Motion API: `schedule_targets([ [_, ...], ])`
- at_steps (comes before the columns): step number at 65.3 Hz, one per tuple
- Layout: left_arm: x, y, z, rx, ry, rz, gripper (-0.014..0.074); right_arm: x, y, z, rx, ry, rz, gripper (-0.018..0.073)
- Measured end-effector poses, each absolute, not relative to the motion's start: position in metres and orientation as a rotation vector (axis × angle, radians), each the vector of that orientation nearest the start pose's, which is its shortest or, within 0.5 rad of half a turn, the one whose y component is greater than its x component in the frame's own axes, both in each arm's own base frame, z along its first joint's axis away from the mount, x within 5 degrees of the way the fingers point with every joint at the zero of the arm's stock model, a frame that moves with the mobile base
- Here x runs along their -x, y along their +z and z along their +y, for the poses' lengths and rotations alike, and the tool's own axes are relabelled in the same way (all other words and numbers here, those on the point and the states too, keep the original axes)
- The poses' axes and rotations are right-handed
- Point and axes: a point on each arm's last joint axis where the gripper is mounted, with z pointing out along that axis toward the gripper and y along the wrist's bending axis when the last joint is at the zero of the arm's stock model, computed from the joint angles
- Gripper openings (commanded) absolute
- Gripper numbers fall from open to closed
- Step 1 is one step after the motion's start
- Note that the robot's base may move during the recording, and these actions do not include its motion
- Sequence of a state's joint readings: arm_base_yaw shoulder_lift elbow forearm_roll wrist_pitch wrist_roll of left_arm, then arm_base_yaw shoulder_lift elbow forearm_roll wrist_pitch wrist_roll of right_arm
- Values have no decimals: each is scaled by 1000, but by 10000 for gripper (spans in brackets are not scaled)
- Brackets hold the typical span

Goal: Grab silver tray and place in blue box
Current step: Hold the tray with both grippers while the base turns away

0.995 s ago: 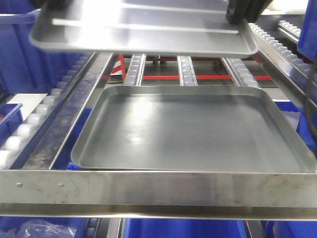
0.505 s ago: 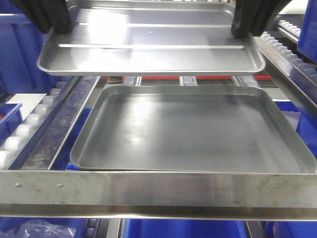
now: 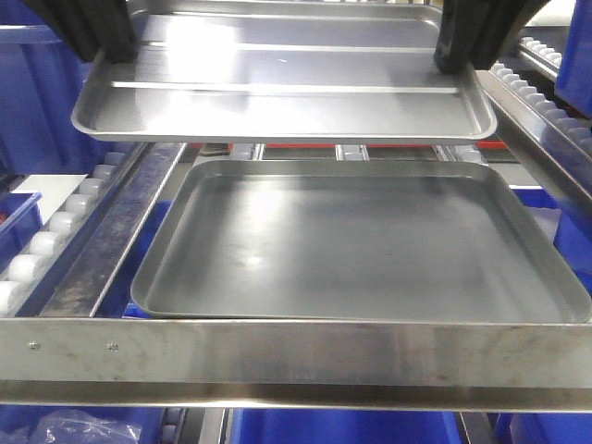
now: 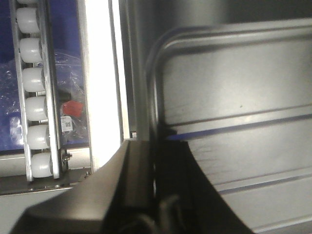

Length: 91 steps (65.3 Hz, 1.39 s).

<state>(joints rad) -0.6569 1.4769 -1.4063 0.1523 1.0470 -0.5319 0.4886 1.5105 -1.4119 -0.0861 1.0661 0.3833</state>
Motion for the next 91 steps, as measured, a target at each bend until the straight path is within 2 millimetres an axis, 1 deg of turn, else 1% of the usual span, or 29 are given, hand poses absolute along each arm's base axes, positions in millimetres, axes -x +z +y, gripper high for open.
schedule_targets([
  [91, -252, 357, -179, -217, -238, 2591, -105, -282, 346, 142, 164, 179, 2650, 57],
])
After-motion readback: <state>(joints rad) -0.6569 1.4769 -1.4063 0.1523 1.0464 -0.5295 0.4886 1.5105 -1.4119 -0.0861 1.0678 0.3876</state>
